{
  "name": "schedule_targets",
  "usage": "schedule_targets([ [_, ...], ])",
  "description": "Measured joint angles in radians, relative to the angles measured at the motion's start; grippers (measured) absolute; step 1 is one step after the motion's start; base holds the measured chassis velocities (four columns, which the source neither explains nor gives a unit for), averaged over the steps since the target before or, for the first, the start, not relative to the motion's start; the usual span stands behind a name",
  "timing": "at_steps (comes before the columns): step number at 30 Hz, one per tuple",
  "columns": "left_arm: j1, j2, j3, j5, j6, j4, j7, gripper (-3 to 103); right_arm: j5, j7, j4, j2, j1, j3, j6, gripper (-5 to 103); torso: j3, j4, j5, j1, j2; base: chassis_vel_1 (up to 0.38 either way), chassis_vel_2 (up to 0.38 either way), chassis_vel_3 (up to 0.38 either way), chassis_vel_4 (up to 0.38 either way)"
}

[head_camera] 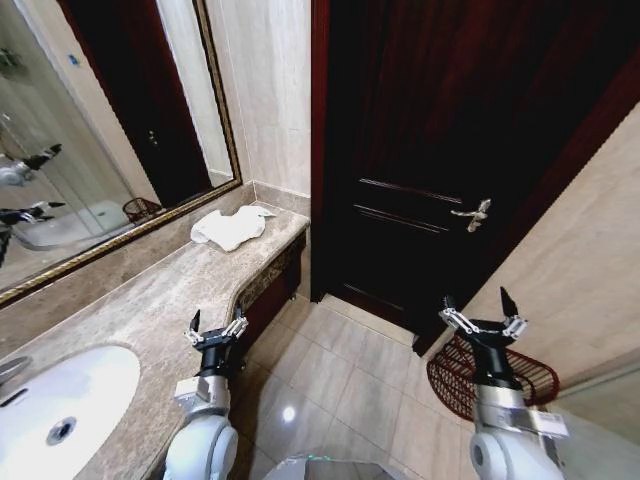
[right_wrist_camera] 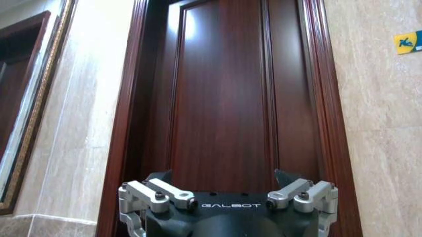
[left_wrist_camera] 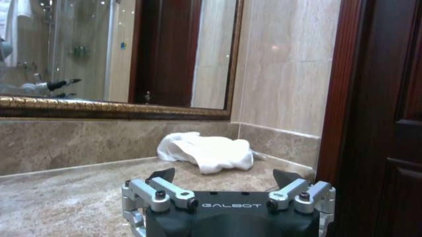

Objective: Discard the used towel into the hamper.

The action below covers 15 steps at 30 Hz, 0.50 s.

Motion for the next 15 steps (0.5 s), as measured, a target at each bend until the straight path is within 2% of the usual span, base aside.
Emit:
schedule_targets([
  [6, -0.002, -0.008, -0.014, 0.008, -0.006, -0.005, -0.012, 100, 0.017, -0.013, 0.009, -0.001, -0.020, 0.005, 0.019, 100, 0.000, 0.0001, -0.0001, 0.000, 0.000, -0.054, 0.047, 0.055, -0.057],
  [11, -0.009, -0.004, -0.027, 0.002, -0.009, -0.005, -0.020, 98, 0.018, -0.020, 0.015, 0.002, -0.031, 0.003, 0.030, 100, 0.000, 0.0001, 0.0002, 0.000, 0.000, -0.156, 0.154, 0.164, -0.155],
  [15, -0.015, -0.003, -0.027, 0.000, -0.009, -0.001, -0.021, 101, 0.024, -0.039, 0.018, 0.004, -0.035, 0.006, 0.040, 100, 0.000, 0.0001, -0.0004, 0.000, 0.000, -0.223, 0.221, 0.212, -0.219],
])
